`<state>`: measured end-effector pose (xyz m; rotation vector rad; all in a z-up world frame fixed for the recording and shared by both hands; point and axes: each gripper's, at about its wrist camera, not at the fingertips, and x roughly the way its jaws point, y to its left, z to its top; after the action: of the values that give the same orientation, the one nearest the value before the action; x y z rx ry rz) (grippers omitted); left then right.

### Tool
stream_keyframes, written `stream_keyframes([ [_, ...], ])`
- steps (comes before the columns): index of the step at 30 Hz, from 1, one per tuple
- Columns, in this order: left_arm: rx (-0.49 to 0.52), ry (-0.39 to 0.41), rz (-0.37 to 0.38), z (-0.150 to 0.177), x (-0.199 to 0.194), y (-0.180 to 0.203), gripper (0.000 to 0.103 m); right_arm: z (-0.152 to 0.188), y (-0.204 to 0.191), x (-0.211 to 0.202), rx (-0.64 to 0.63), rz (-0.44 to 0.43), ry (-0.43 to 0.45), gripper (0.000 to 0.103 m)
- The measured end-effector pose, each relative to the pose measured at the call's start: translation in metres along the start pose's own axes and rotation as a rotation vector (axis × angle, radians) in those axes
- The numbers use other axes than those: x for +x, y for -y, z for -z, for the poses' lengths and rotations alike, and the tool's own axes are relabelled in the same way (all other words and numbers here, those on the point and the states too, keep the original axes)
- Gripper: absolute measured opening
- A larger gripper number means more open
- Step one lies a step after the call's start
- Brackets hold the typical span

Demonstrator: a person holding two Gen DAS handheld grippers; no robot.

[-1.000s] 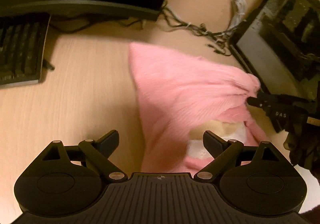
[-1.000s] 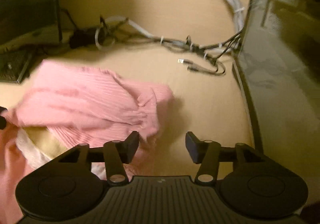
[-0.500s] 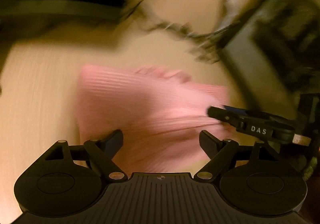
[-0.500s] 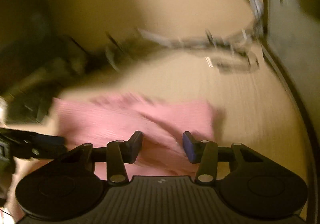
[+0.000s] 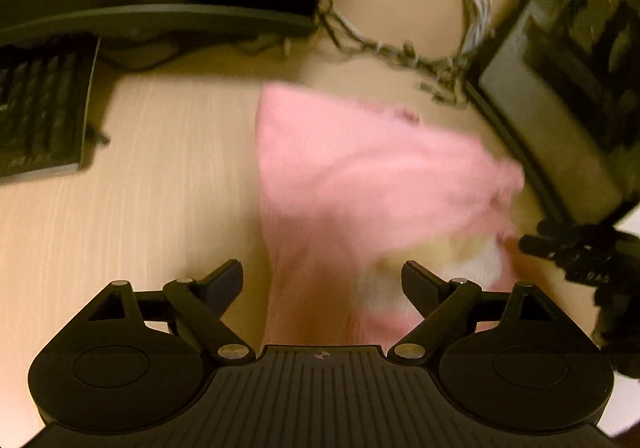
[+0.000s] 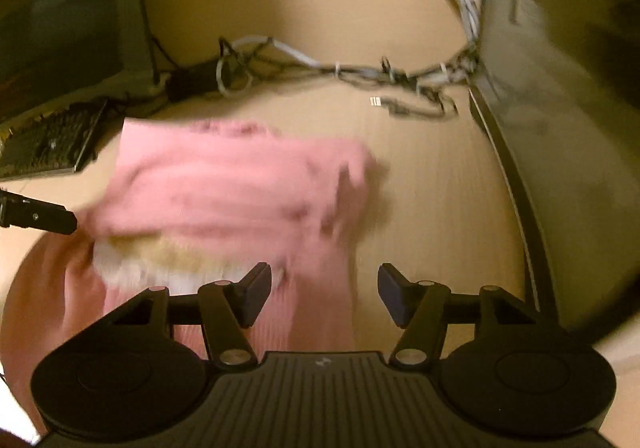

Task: Fold clothes
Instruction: 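Smooth the folded sleeves with both grippers, then grasp the dress edge with the left gripper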

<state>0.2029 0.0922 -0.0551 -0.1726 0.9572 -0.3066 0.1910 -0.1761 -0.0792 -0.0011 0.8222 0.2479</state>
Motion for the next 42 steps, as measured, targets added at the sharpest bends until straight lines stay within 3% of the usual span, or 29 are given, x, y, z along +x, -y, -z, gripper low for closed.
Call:
stream_keyframes([
  [3,0.061,-0.035,-0.042,0.017,0.005,0.010,0.079,0.018,-0.016,-0.003,-0.013,-0.011,-0.038,0.060],
  [8,0.094,-0.049,-0.088,0.026,0.006,0.010,0.068,0.025,-0.036,0.002,-0.114,0.078,-0.033,0.065],
  [13,0.073,-0.060,-0.087,0.028,0.001,0.009,0.066,0.022,-0.031,-0.001,-0.106,0.112,-0.002,0.066],
  [15,0.070,-0.046,-0.101,0.022,0.005,0.012,0.065,0.019,-0.039,-0.004,-0.140,0.123,0.055,0.063],
  [18,0.059,-0.034,-0.126,0.014,0.010,0.013,0.056,0.004,-0.053,-0.003,-0.178,0.003,0.094,0.056],
  [21,0.045,-0.026,-0.153,0.005,0.017,0.012,0.044,-0.010,-0.058,0.021,-0.137,-0.124,0.008,0.056],
  [23,0.036,-0.020,-0.171,0.000,0.021,0.012,0.044,-0.013,-0.060,0.041,-0.127,-0.129,-0.031,0.057],
  [33,-0.031,0.004,-0.250,-0.023,0.034,0.008,0.056,-0.046,-0.060,0.095,-0.202,-0.100,0.056,0.058],
  [37,-0.079,0.007,-0.191,-0.010,0.020,0.003,0.058,-0.056,-0.058,0.108,-0.185,-0.108,0.071,0.060],
  [42,-0.068,-0.003,-0.108,0.020,-0.001,-0.001,0.055,-0.051,-0.036,0.088,-0.046,-0.154,0.047,0.061],
])
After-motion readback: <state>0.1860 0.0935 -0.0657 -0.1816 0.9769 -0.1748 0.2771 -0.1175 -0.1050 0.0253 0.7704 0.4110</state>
